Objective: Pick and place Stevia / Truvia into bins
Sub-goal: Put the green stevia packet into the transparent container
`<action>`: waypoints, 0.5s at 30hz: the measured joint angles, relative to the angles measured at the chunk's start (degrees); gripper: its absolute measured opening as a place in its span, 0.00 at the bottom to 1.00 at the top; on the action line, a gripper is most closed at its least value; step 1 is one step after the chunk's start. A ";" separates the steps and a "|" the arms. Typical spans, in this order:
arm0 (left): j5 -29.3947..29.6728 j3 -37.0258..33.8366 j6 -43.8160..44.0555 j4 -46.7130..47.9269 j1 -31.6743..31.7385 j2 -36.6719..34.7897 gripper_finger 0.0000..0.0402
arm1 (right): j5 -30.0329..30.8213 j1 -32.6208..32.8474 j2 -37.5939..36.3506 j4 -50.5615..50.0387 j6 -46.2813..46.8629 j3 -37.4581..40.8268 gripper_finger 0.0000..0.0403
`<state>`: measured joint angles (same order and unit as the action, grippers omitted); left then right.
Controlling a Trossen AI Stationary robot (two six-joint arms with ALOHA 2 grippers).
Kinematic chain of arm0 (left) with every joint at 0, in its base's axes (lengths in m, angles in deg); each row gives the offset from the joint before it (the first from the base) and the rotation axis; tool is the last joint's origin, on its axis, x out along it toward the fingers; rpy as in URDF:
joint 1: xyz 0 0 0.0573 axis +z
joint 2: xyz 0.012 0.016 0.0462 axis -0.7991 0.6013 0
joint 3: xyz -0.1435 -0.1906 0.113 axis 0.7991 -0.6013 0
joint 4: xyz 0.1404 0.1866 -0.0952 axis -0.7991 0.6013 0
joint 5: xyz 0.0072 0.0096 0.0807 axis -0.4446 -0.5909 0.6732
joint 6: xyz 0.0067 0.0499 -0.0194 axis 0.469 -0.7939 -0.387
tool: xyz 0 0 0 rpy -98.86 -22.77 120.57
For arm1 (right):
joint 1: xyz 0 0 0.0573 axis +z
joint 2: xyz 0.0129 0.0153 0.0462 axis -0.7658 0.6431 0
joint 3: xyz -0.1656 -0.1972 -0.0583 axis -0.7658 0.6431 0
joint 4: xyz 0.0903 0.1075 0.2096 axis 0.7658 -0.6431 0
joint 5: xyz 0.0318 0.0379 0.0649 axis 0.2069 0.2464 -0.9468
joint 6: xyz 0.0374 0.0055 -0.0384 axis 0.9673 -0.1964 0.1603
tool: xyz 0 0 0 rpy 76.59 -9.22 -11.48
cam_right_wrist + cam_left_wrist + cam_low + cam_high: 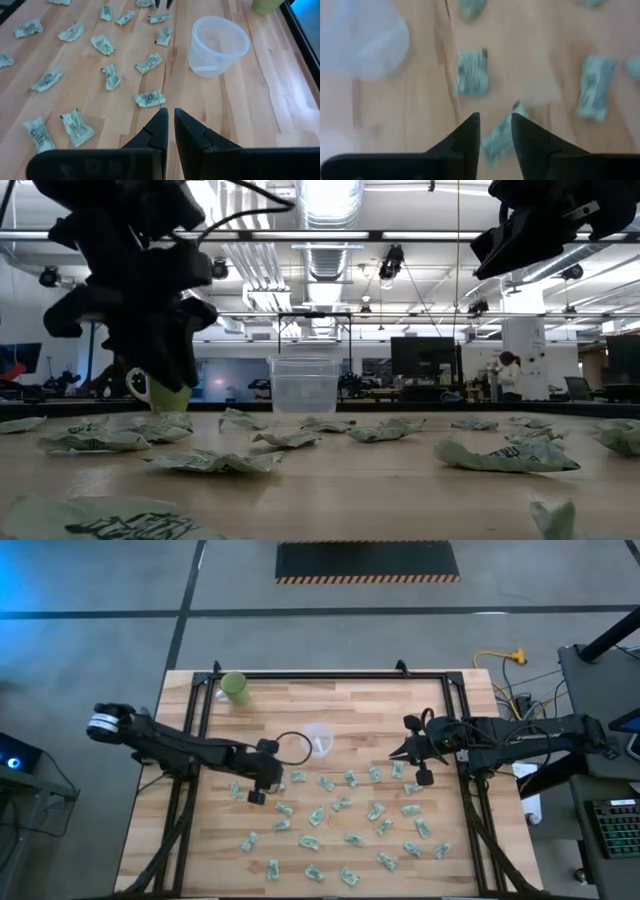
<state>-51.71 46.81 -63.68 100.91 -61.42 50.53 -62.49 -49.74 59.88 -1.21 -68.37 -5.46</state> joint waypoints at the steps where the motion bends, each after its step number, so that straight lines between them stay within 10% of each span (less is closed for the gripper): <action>1: 0.58 0.62 -0.02 1.49 0.00 0.82 0.28 | 0.00 0.00 0.00 0.04 -0.43 0.09 0.06; 15: 1.13 4.57 -0.03 7.30 0.00 8.61 0.37 | 0.02 0.00 0.02 1.96 -0.95 2.69 0.06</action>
<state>-50.58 51.38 -63.71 108.21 -61.42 59.14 -62.48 -49.74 59.90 0.75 -69.32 -2.77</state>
